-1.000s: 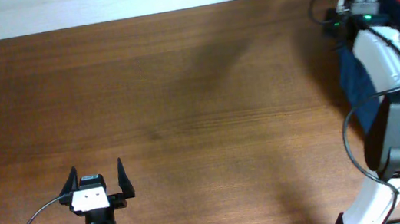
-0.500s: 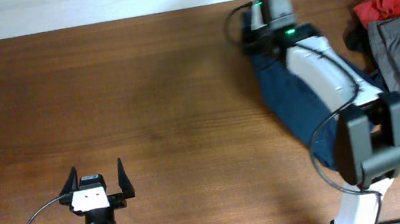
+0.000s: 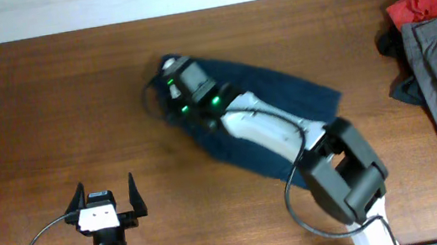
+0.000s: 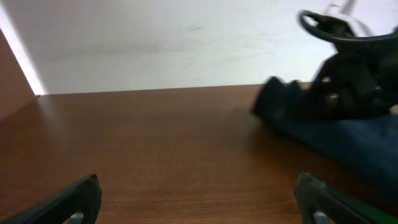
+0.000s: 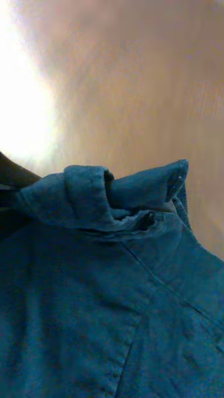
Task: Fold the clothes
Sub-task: 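Drag the navy trousers left and lay them flat mid-table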
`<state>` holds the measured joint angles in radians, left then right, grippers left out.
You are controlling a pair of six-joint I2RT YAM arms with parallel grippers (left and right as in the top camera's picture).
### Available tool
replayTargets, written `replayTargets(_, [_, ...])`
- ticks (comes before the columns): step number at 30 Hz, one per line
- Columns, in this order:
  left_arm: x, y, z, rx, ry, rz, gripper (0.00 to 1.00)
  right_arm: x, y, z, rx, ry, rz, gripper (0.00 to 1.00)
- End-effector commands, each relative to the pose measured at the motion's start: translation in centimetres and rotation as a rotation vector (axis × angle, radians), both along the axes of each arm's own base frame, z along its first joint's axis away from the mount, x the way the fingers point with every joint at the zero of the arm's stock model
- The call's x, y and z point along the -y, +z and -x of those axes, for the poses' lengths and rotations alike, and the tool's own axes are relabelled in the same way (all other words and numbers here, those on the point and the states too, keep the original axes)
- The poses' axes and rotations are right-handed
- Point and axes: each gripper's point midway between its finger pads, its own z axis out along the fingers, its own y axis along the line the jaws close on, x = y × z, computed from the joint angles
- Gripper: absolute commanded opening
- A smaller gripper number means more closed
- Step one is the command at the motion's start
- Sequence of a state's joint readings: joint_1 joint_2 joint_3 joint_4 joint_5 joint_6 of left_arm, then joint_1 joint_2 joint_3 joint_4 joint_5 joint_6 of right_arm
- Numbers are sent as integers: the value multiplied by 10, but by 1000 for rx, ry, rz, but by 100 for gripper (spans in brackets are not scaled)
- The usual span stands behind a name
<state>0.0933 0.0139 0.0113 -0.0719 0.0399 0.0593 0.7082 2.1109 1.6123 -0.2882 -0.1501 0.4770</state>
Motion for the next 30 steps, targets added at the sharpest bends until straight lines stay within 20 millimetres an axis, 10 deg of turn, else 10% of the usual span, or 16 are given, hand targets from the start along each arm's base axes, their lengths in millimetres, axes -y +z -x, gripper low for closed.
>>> replayTargets(1, [-2,-1,1,-3,10,6,99,-38,15,31,-56,56,-99,5])
replayTargets(11, [-2,-1,1,-3,10,6,99,-75,19,83,-141,229,-165,19])
replayTargets(21, [-2,-1,1,-3,10,6,99,-68,38,70,-87,225,-173,57])
replayTargets(25, [-2,-1,1,-3,10,6,99,-28,53,34,21,98,-42,66])
replayTargets(30, [-2,-1,1,-3,10,6,99,90,73,-16,-1,-187,154,83])
